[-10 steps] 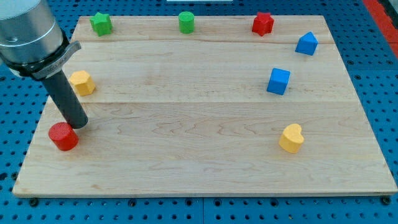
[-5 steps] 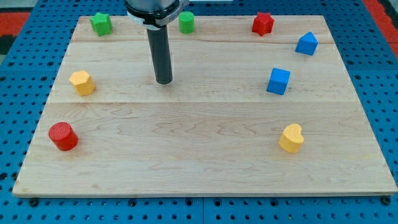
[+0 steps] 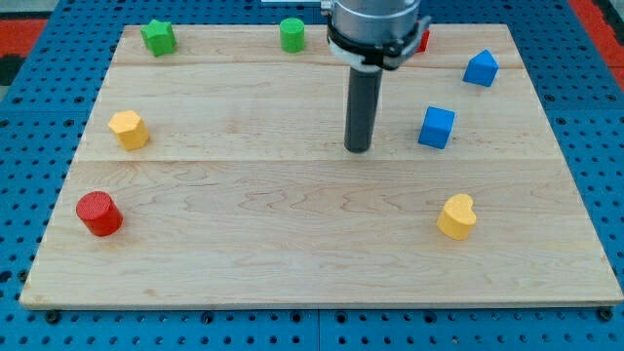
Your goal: Move the blue triangle right a bit
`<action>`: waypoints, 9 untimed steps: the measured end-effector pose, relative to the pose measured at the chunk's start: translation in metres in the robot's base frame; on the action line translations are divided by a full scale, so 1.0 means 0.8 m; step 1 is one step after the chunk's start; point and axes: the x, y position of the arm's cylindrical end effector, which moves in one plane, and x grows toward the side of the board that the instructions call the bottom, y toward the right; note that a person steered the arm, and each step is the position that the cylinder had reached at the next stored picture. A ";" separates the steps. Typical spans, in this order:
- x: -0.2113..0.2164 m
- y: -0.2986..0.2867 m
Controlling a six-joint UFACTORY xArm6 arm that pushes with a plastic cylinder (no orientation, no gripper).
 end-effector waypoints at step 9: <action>-0.114 0.252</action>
